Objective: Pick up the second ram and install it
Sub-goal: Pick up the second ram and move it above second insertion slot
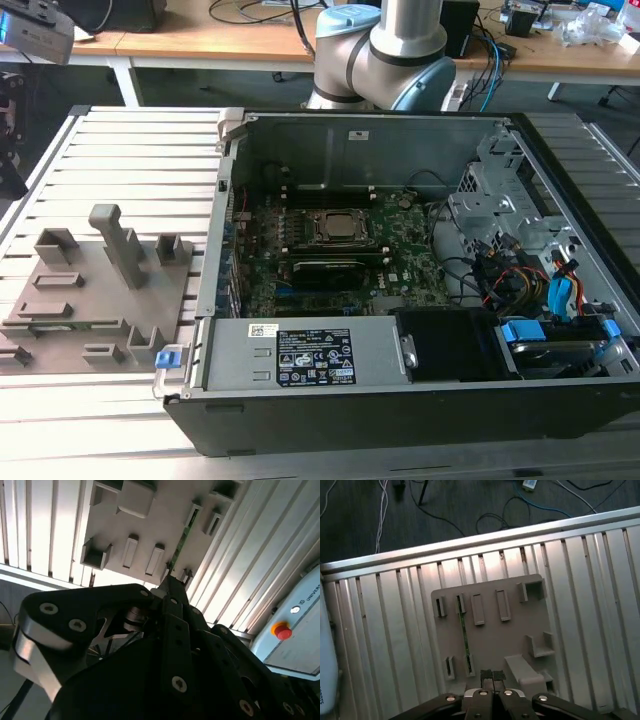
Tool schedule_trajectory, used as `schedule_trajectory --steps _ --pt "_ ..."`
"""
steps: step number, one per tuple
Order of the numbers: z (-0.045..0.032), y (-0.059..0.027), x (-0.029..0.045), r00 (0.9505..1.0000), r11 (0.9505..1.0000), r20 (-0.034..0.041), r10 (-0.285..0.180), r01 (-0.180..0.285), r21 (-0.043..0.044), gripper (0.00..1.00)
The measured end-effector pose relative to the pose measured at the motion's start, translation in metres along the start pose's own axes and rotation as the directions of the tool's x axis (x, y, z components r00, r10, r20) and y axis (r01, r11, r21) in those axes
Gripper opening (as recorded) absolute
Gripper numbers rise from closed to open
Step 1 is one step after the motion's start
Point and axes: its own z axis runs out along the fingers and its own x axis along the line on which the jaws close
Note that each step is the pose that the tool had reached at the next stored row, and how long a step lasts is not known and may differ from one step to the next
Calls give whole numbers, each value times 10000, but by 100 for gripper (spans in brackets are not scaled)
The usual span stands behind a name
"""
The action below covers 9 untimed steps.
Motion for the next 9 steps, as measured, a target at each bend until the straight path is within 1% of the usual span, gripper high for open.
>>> schedule_trajectory --steps 3,4,5,7,9 --pt "0 0 0 9994 9994 -13 -347 347 7 11" --pt "0 0 0 9981 9981 -23 -608 608 13 11" --pt "0 0 0 9964 9964 -32 -849 849 18 11" --pt "0 0 0 9905 9905 -53 -1371 1372 28 11" --pt "0 0 0 9858 9858 -65 -1679 1679 33 11"
